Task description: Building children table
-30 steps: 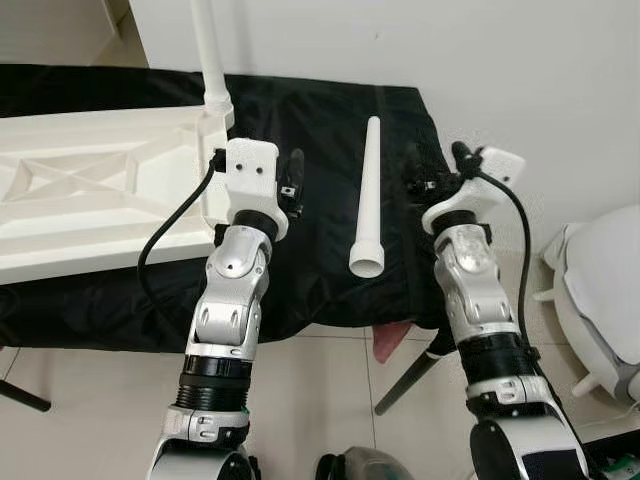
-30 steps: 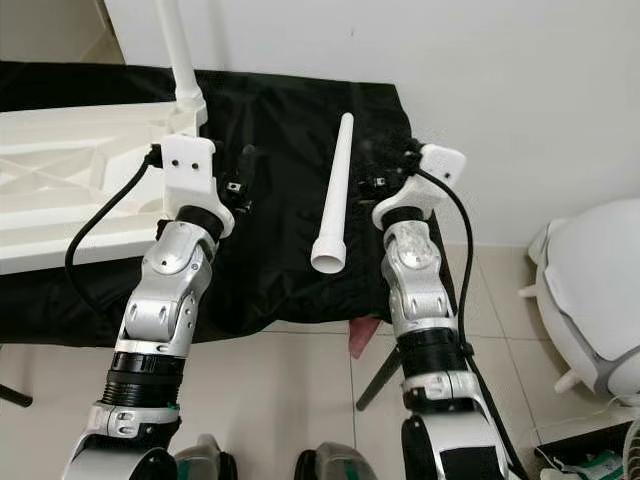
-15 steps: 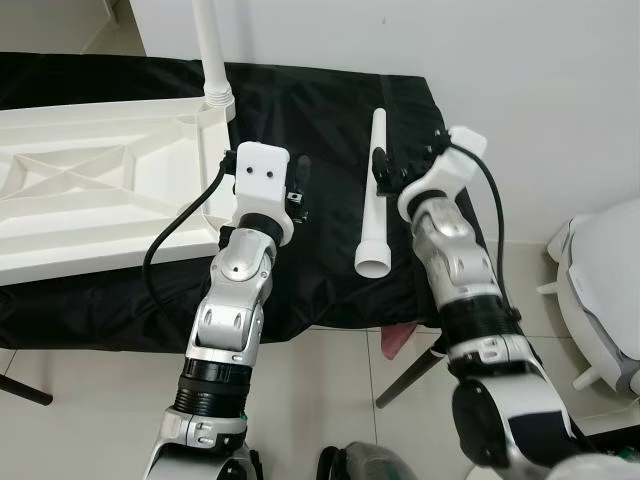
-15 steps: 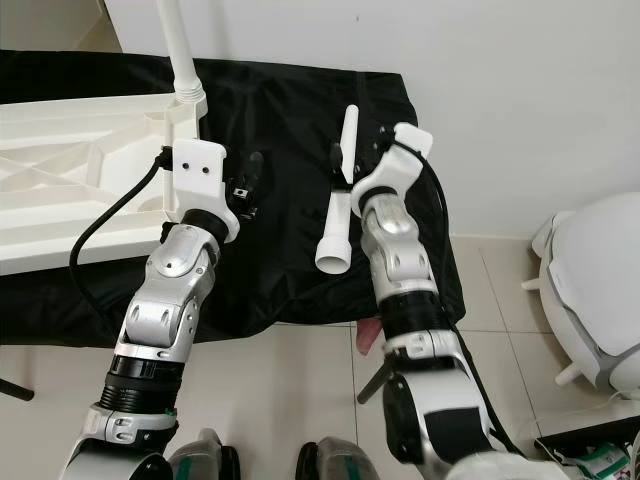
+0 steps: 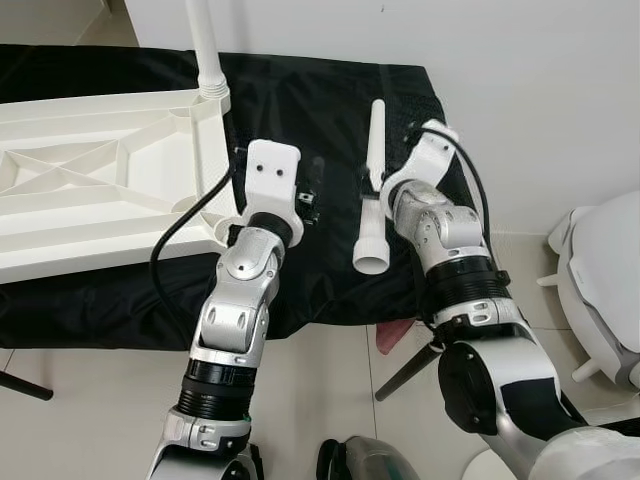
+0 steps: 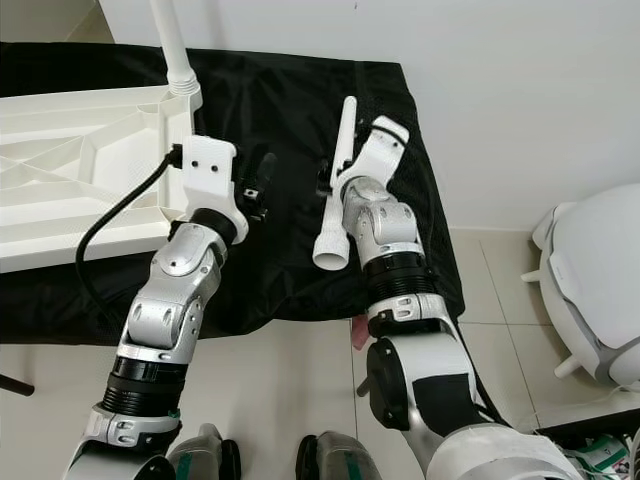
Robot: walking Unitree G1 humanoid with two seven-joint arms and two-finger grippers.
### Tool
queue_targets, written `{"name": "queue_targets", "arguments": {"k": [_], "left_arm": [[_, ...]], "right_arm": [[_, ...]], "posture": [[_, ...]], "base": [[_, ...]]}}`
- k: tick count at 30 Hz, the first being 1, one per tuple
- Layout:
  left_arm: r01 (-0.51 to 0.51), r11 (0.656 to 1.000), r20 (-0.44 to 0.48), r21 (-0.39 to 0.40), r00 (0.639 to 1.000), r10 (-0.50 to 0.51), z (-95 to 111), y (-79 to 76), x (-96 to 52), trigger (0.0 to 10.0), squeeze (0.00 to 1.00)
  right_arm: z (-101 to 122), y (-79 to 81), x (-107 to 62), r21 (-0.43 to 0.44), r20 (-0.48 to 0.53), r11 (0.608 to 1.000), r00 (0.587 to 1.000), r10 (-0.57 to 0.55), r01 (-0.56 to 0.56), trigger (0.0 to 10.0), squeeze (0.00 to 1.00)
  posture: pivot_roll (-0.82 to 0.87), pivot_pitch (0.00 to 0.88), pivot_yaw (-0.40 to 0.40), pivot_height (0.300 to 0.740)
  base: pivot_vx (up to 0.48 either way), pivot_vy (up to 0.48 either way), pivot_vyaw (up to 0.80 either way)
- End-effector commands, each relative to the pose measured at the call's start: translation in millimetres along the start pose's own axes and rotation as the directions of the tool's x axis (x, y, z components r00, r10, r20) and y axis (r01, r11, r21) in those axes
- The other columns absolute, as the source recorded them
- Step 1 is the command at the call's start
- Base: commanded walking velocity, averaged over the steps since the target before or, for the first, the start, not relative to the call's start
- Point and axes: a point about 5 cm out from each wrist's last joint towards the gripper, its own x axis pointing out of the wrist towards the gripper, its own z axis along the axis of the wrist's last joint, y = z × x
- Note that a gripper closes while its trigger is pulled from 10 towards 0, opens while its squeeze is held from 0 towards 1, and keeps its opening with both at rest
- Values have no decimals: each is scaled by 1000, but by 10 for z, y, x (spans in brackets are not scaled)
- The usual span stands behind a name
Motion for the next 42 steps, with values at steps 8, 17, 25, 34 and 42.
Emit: {"name": "queue_targets", "arguments": {"k": [8,17,25,34,42], "left_arm": [[63,998,8,14,998,-64,55,-74,-20,10000,0],[65,997,10,34,998,-66,70,-53,-38,10000,0],[70,997,13,39,997,-71,80,-64,-43,10000,0],[74,997,17,36,997,-75,100,-78,-37,10000,0],[105,994,23,-33,994,-104,129,-129,-27,10000,0]], "right_arm": [[-331,76,24,-66,-185,998,983,-3,-10,10000,0],[-571,22,43,2,-345,1000,938,-21,23,10000,0],[-791,-46,39,190,-520,977,854,16,97,0,0],[-772,-76,41,224,-544,968,839,28,113,0,0],[-498,-162,110,235,-282,968,959,-21,90,10000,0]], "posture": [[-114,64,-45,740],[-106,48,-51,740],[-108,31,-50,740],[-112,29,-49,740],[-112,40,-54,740]], "base": [[0,0,0],[0,0,0],[0,0,0],[0,0,0],[0,0,0]]}}
